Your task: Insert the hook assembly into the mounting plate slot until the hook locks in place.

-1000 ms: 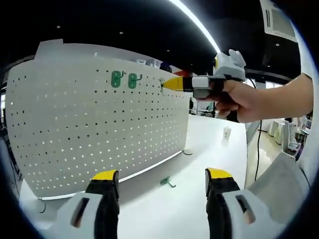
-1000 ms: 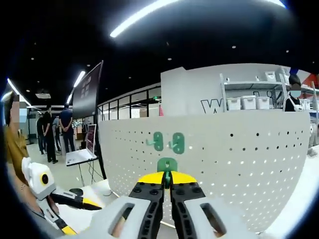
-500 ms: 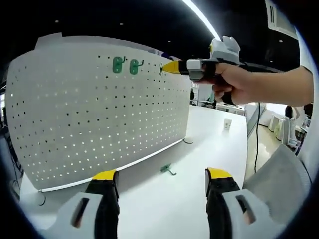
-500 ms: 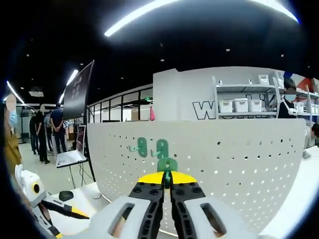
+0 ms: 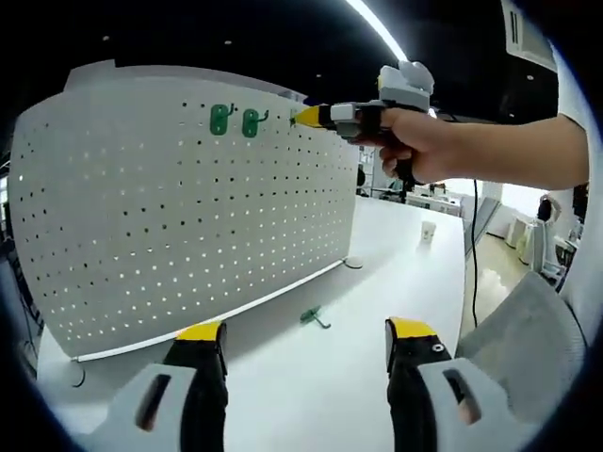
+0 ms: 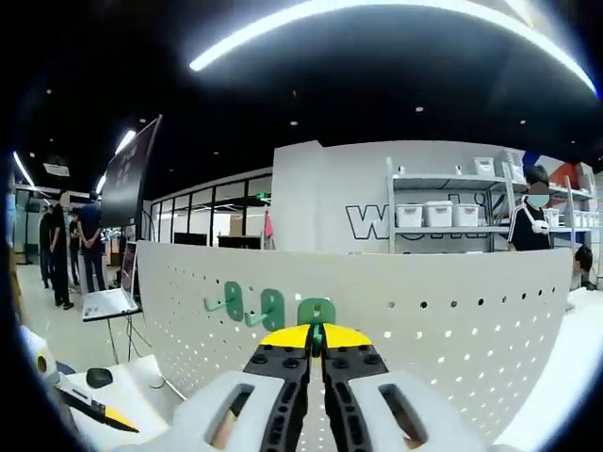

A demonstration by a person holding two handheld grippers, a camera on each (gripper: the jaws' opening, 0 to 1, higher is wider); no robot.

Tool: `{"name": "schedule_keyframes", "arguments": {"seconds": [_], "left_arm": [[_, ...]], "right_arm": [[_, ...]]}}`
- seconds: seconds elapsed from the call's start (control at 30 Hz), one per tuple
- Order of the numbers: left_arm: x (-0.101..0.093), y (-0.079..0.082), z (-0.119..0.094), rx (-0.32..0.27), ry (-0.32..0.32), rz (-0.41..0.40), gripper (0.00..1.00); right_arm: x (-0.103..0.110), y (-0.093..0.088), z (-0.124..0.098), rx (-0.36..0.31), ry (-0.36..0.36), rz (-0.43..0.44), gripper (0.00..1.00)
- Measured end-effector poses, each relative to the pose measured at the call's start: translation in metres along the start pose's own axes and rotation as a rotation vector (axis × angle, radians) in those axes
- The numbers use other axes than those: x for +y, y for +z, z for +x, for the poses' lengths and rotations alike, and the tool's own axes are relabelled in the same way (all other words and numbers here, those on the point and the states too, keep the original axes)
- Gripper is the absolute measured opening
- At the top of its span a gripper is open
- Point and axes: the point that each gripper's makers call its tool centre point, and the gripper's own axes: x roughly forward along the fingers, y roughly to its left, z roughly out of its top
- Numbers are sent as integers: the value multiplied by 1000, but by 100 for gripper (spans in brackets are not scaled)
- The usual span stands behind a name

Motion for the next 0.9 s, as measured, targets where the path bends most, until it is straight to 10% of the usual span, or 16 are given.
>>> {"name": "schedule_keyframes", "arguments": {"seconds": [0.9], "left_arm": [[4,-6,-1,14,11,-23,69]], "right_arm": [[-6,-3,25,-11,-19,-25,1]]}}
